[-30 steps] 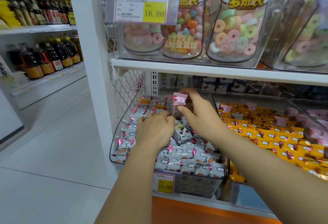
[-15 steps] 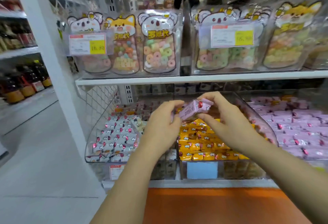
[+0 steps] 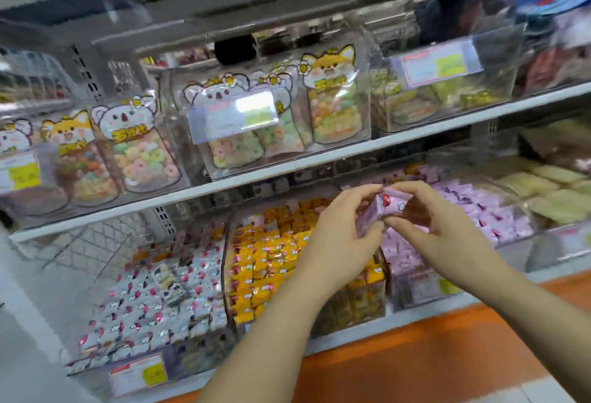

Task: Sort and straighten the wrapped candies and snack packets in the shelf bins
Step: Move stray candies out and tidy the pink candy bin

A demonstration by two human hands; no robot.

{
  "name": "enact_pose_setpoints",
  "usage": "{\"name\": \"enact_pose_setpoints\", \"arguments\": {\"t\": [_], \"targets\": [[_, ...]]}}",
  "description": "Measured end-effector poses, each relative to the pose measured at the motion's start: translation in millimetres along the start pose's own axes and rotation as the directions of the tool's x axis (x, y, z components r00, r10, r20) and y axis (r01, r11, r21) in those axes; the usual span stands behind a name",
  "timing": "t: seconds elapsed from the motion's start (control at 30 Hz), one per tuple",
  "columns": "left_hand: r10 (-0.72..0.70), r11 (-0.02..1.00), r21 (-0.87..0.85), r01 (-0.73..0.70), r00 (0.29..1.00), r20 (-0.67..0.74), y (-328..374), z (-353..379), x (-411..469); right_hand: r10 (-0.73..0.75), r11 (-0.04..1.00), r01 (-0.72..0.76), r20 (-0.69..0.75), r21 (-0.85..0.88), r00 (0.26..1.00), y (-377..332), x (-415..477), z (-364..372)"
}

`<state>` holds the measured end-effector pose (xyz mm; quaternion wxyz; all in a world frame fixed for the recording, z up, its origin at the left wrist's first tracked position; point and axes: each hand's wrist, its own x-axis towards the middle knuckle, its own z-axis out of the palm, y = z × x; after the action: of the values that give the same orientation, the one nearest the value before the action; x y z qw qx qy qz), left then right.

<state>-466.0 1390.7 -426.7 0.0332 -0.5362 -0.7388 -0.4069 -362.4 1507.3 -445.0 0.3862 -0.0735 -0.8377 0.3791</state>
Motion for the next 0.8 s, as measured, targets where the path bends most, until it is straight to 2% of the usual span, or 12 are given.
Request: {"name": "enact_pose_setpoints", "arguments": {"t": [0.13,0.23,0.27,0.33,0.43,0.53,0.8], "targets": [[0.035,0.999,0.009,-0.035,0.999,-0.025,15.3,31.2,22.9,0.040,0.999,-0.038,-0.065,0.035,0.997,21.4,3.6,-21.8],[0.040,0.999,0.011,-0.039,0.996,-0.077,18.8,53.6,39.5,0.106,0.987,-0.092,-0.101,0.128,0.989,43.4,8.9,-40.6],[0.039,0.999,0.016,-0.037,0.994,-0.098,18.4,61.8,44.6,0.123,0.989,-0.111,-0.124,0.101,0.985,54.6,8.9,-47.0],[0.056,0.996,0.069,-0.048,0.992,-0.114,17.4,79.3,54.3,0.169,0.978,-0.188,-0.189,-0.092,0.967,81.6,6.8,-59.1],[0.045,0.992,0.118,-0.031,0.992,-0.118,15.8,104.6,69.7,0.256,0.875,-0.361,-0.325,-0.321,0.910,120.2,0.7,-74.9],[-0.040,0.994,0.088,0.057,0.983,-0.179,11.2,121.2,90.4,0.308,0.816,-0.430,-0.339,-0.386,0.889,140.8,-0.1,-82.9],[-0.135,0.960,0.220,0.176,0.972,-0.192,-13.8,155.3,147.0,0.341,0.834,-0.426,-0.279,-0.351,0.898,146.0,4.3,-81.1]]}}
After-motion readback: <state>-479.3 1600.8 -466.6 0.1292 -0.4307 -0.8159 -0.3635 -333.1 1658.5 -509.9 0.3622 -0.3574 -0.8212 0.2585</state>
